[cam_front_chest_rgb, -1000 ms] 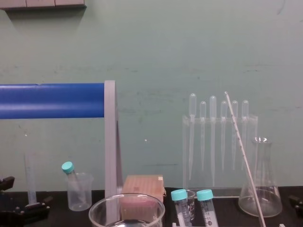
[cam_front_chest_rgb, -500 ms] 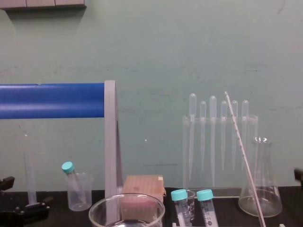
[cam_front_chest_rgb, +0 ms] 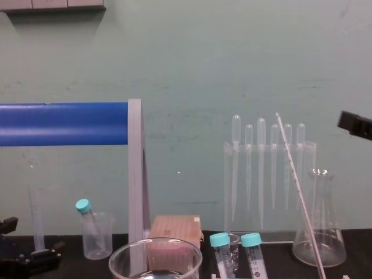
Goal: Hold the thermometer with one hand and immerse one end into the beaker, then reinsert it into the test tube rack.
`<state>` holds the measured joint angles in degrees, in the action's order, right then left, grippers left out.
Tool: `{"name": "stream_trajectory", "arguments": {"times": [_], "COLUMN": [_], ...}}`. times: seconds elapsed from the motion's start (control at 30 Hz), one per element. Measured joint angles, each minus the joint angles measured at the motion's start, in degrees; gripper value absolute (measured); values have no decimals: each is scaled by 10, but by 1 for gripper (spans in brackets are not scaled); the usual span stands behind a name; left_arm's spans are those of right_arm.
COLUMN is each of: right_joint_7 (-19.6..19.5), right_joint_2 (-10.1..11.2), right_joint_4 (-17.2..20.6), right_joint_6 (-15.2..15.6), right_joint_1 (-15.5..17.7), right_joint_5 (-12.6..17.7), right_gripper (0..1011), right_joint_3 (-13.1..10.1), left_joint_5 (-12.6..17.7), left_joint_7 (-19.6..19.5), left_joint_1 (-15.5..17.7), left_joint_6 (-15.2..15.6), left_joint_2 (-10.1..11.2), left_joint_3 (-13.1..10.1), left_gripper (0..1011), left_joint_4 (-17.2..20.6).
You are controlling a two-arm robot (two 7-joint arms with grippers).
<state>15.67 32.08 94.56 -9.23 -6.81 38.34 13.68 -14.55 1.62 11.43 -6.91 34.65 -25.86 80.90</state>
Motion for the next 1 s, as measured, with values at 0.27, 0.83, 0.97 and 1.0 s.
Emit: {"name": "stream_trajectory", "arguments": {"times": [0.27,0.83,0.97,1.0], "right_joint_7": [39,19,16,15], "right_joint_2": [-30,-88,-97,-99], "right_joint_4": [-27,-73,-80,-81], "right_joint_6": [38,122,131,132], "right_joint_1": [-34,-74,-81,-82], "right_joint_5": [20,26,29,29], "right_gripper": [1000,1000,1000,1000], "right_joint_3": [17,26,26,26], "left_joint_5": [0,0,0,0], "left_joint_7": [0,0,0,0], "left_joint_1": [0,0,0,0], "left_joint_6": [0,0,0,0], "left_joint_2": [0,0,0,0], "left_joint_3": [0,0,0,0], "left_gripper": [1008,1008,1008,1008], "left_joint_4": [0,0,0,0]}}
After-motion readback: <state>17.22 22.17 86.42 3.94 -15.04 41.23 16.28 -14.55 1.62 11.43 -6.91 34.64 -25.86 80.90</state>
